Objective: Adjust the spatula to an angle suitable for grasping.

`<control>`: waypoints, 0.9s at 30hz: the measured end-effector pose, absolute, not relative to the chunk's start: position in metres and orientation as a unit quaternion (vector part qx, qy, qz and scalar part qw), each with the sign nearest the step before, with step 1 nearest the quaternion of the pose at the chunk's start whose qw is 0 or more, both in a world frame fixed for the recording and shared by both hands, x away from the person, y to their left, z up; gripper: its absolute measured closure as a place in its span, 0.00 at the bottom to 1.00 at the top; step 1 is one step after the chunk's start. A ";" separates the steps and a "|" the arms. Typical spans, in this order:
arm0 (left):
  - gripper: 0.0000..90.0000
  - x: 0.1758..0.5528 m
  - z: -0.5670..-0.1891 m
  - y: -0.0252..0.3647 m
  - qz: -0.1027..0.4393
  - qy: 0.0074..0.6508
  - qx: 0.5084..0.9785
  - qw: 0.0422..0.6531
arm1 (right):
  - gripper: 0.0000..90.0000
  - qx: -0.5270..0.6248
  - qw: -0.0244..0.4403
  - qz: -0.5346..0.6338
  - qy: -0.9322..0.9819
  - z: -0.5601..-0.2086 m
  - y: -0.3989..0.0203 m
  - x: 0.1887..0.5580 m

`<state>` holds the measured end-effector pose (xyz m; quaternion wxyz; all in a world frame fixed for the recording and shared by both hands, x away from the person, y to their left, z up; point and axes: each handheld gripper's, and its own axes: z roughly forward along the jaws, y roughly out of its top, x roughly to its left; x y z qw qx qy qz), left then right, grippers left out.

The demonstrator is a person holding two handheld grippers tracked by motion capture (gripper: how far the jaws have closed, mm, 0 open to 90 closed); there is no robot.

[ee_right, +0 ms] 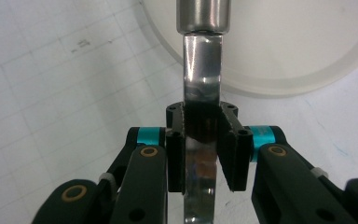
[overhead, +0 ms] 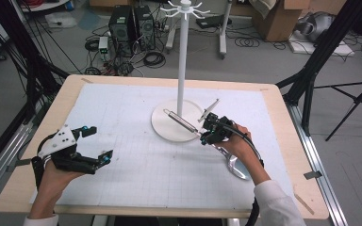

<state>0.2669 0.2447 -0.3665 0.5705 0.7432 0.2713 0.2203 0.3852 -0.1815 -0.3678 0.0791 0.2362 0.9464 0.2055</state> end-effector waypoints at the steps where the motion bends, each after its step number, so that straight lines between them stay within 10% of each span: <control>1: 0.02 0.267 -0.367 0.245 0.220 0.271 0.743 0.570 | 0.83 0.236 0.078 0.209 0.946 -0.367 -0.182 0.384; 27: 0.02 0.269 -0.360 0.236 0.219 0.267 0.752 0.562 | 0.83 0.205 0.102 0.317 0.920 -0.333 -0.196 0.356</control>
